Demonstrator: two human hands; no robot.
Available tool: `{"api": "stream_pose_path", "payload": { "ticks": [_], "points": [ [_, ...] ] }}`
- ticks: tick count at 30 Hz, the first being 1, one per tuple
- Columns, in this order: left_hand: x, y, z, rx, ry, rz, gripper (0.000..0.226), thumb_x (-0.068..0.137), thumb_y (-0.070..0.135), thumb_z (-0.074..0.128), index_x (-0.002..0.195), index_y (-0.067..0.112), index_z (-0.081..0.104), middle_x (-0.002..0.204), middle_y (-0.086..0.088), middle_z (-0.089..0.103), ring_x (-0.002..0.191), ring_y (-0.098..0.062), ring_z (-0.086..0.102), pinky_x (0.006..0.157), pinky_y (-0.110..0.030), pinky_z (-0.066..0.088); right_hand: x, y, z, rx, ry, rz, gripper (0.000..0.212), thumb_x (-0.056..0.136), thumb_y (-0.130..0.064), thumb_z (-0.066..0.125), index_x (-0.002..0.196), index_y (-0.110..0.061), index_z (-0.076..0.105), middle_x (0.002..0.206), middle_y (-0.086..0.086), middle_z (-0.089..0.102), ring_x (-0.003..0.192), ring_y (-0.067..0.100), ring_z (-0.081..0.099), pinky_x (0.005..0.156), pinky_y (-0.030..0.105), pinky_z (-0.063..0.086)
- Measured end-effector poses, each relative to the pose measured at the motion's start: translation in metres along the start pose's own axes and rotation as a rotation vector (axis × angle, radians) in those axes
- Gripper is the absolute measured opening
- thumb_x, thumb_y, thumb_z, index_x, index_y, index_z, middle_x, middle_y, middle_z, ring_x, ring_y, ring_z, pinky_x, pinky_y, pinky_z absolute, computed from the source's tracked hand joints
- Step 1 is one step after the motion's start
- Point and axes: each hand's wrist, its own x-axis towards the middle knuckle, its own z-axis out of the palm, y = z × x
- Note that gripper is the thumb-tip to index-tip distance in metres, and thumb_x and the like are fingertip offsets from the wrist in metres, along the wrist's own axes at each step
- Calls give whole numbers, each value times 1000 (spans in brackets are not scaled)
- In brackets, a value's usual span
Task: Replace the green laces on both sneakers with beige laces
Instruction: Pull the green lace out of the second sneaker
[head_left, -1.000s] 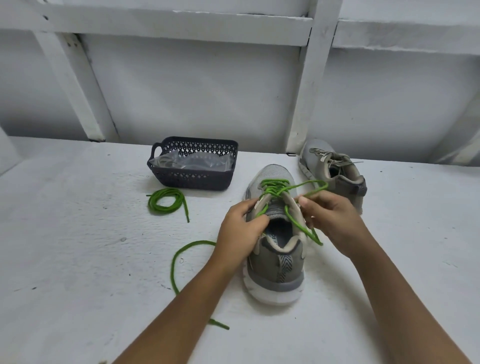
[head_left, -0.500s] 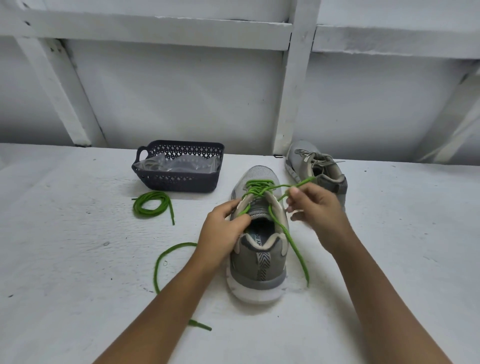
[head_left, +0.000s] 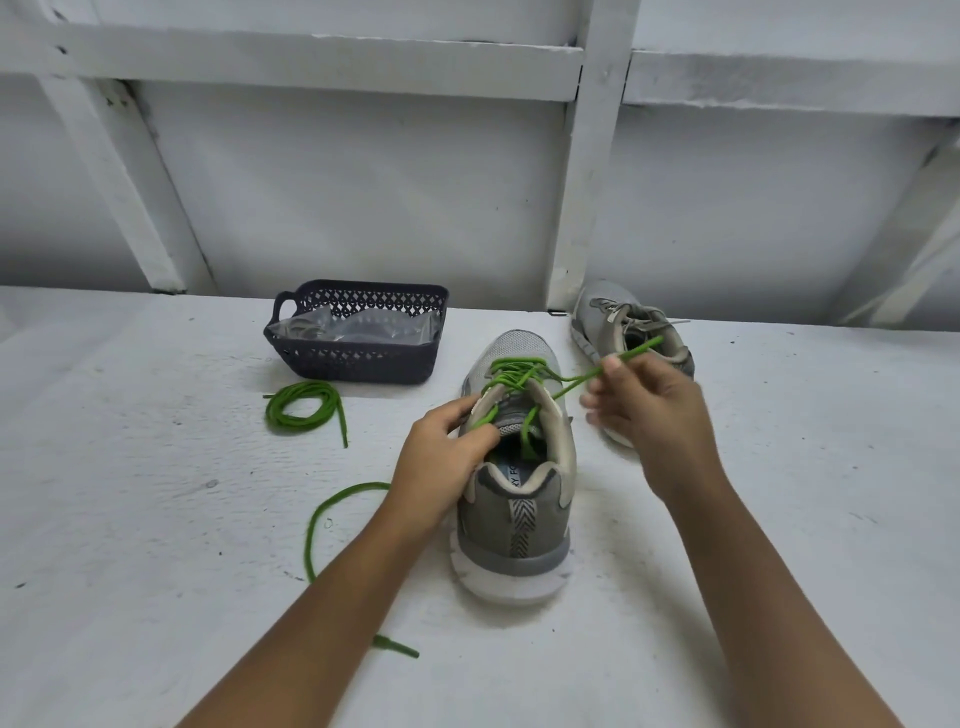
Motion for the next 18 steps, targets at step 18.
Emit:
{"api": "stream_pose_path", "payload": {
  "ticks": [18],
  "points": [
    [0,0,-1,9,-7,18,41,63,26,55,101,33,67,96,11,71,92,-7,65,80,-22,51,-4,0,6,38,242,14,24,96,-21,54,78,-5,59,67,4,65,44,10,62,42,21,51]
  ]
}}
